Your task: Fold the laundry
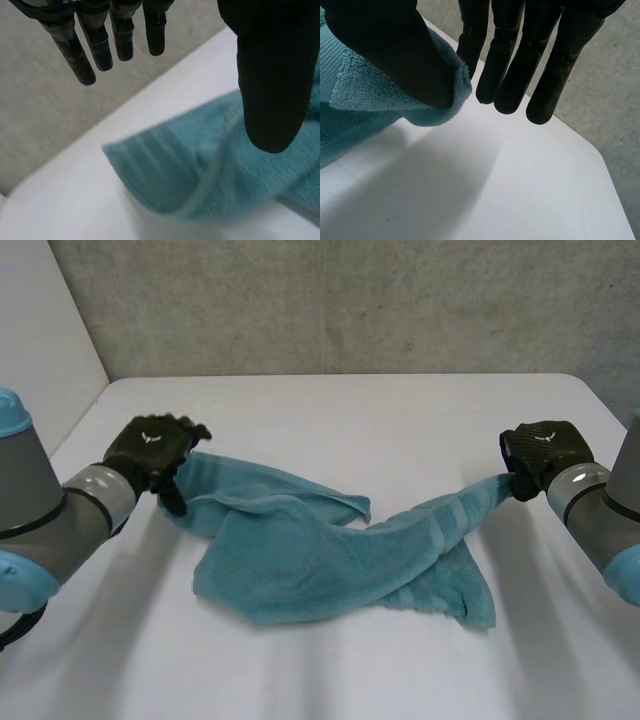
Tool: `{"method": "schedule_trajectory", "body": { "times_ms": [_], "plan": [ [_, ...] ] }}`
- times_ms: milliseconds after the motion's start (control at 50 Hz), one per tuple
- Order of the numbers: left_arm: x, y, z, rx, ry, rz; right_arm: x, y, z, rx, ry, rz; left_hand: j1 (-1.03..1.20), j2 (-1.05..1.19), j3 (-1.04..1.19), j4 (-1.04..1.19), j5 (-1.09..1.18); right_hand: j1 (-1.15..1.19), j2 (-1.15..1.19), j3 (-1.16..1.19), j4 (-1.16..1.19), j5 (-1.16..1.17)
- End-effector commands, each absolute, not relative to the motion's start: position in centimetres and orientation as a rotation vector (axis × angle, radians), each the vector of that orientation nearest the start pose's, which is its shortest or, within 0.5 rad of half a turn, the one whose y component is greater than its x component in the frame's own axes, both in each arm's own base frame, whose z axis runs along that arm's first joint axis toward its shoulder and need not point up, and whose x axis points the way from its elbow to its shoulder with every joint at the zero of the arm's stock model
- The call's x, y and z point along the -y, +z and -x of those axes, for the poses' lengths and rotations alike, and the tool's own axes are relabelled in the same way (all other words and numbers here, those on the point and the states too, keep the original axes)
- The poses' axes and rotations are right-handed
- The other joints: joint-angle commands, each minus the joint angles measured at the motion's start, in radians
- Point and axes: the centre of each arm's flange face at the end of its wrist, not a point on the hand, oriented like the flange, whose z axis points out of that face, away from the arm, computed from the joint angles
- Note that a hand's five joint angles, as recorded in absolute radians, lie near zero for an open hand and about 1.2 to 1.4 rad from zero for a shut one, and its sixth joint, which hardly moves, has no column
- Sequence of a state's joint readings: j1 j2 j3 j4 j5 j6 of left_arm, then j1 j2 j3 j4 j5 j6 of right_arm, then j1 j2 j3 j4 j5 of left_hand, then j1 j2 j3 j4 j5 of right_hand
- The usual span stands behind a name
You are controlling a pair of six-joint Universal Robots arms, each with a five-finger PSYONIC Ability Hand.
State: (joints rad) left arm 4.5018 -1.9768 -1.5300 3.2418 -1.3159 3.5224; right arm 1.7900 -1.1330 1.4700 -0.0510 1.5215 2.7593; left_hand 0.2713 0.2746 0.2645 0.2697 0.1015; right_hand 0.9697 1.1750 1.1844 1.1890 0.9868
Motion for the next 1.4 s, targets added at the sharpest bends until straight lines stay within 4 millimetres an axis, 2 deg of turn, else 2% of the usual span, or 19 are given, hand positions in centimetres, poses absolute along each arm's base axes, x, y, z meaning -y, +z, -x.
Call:
{"method": "schedule_trajectory", "body": {
  "times_ms": [20,140,220,260,280,300,340,360,380,460,540,640,780,880,1000,1140,1240,1320,1400],
  "plan": [
    [32.6,15.6,21.3,-2.543,-1.823,-1.012,32.9,19.4,-21.4,-2.432,-1.907,0.81,0.124,0.121,0.131,0.126,0.119,0.427,0.221,0.212,0.207,0.235],
    [32.8,14.3,21.2,-2.572,-1.782,-1.01,32.6,19.2,-21.4,-2.44,-1.887,0.818,0.227,0.223,0.233,0.228,0.222,0.427,0.221,0.212,0.207,0.235],
    [33.4,13.6,21.4,-2.569,-1.796,-1.006,32.4,18.8,-21.4,-2.454,-1.867,0.822,0.581,0.578,0.588,0.582,0.576,0.427,0.221,0.212,0.207,0.235],
    [33.6,13.6,21.4,-2.562,-1.807,-1.0,32.3,18.7,-21.4,-2.456,-1.863,0.825,0.664,0.66,0.67,0.665,0.659,0.427,0.221,0.212,0.207,0.235],
    [33.8,13.7,21.4,-2.546,-1.83,-0.992,32.3,18.7,-21.4,-2.457,-1.861,0.825,0.827,0.824,0.834,0.829,0.822,0.427,0.221,0.212,0.207,0.235],
    [34.0,13.8,21.4,-2.53,-1.848,-0.991,32.3,18.6,-21.2,-2.465,-1.853,0.82,0.977,0.974,0.984,0.979,0.972,0.375,0.17,0.161,0.156,0.184],
    [34.2,13.9,21.5,-2.516,-1.866,-0.988,32.3,18.6,-21.1,-2.47,-1.852,0.816,1.124,1.121,1.131,1.126,1.12,0.258,0.053,0.043,0.039,0.066],
    [34.3,13.9,21.4,-2.509,-1.872,-0.984,32.3,18.6,-21.1,-2.469,-1.847,0.818,1.125,1.122,1.132,1.127,1.12,0.159,-0.047,-0.056,-0.061,-0.033],
    [34.3,14.1,21.4,-2.501,-1.881,-0.983,32.2,18.6,-21.1,-2.463,-1.842,0.825,1.125,1.122,1.132,1.127,1.12,-0.098,-0.304,-0.313,-0.318,-0.29],
    [34.2,14.5,21.3,-2.49,-1.892,-0.98,31.7,19.0,-21.4,-2.418,-1.829,0.883,1.125,1.122,1.132,1.127,1.12,-0.358,-0.564,-0.573,-0.578,-0.55],
    [34.2,14.9,21.0,-2.48,-1.9,-0.967,30.8,19.3,-21.7,-2.375,-1.804,0.97,1.125,1.122,1.132,1.127,1.12,-0.503,-0.708,-0.718,-0.722,-0.695],
    [34.3,15.0,20.8,-2.481,-1.896,-0.956,29.6,19.4,-22.0,-2.336,-1.775,1.036,1.125,1.122,1.132,1.127,1.12,-0.515,-0.72,-0.729,-0.734,-0.706],
    [34.6,15.0,20.3,-2.479,-1.893,-0.935,28.9,18.5,-21.9,-2.356,-1.722,1.035,1.125,1.122,1.132,1.127,1.12,-0.488,-0.694,-0.703,-0.708,-0.68],
    [34.6,15.0,20.3,-2.478,-1.89,-0.93,29.2,18.1,-21.8,-2.37,-1.712,1.038,1.125,1.122,1.132,1.127,1.12,-0.459,-0.664,-0.674,-0.678,-0.651],
    [34.6,15.0,20.2,-2.477,-1.889,-0.926,29.6,15.8,-22.0,-2.41,-1.62,1.047,1.125,1.122,1.132,1.127,1.12,-0.403,-0.609,-0.618,-0.623,-0.595],
    [34.8,15.0,20.0,-2.475,-1.888,-0.915,30.0,15.3,-22.2,-2.408,-1.605,1.056,1.125,1.122,1.132,1.127,1.12,-0.353,-0.559,-0.568,-0.573,-0.545],
    [34.8,15.0,19.8,-2.477,-1.886,-0.911,30.4,14.0,-22.2,-2.426,-1.572,1.055,1.125,1.122,1.132,1.127,1.12,-0.169,-0.374,-0.384,-0.388,-0.36],
    [34.8,14.9,19.8,-2.482,-1.88,-0.909,30.7,14.2,-22.3,-2.417,-1.59,1.041,1.125,1.122,1.132,1.127,1.12,0.425,0.22,0.21,0.206,0.234],
    [34.8,15.8,19.6,-2.459,-1.887,-0.889,31.1,14.7,-22.4,-2.408,-1.614,1.04,1.125,1.122,1.132,1.127,1.12,0.427,0.221,0.212,0.207,0.235]
  ]
}}
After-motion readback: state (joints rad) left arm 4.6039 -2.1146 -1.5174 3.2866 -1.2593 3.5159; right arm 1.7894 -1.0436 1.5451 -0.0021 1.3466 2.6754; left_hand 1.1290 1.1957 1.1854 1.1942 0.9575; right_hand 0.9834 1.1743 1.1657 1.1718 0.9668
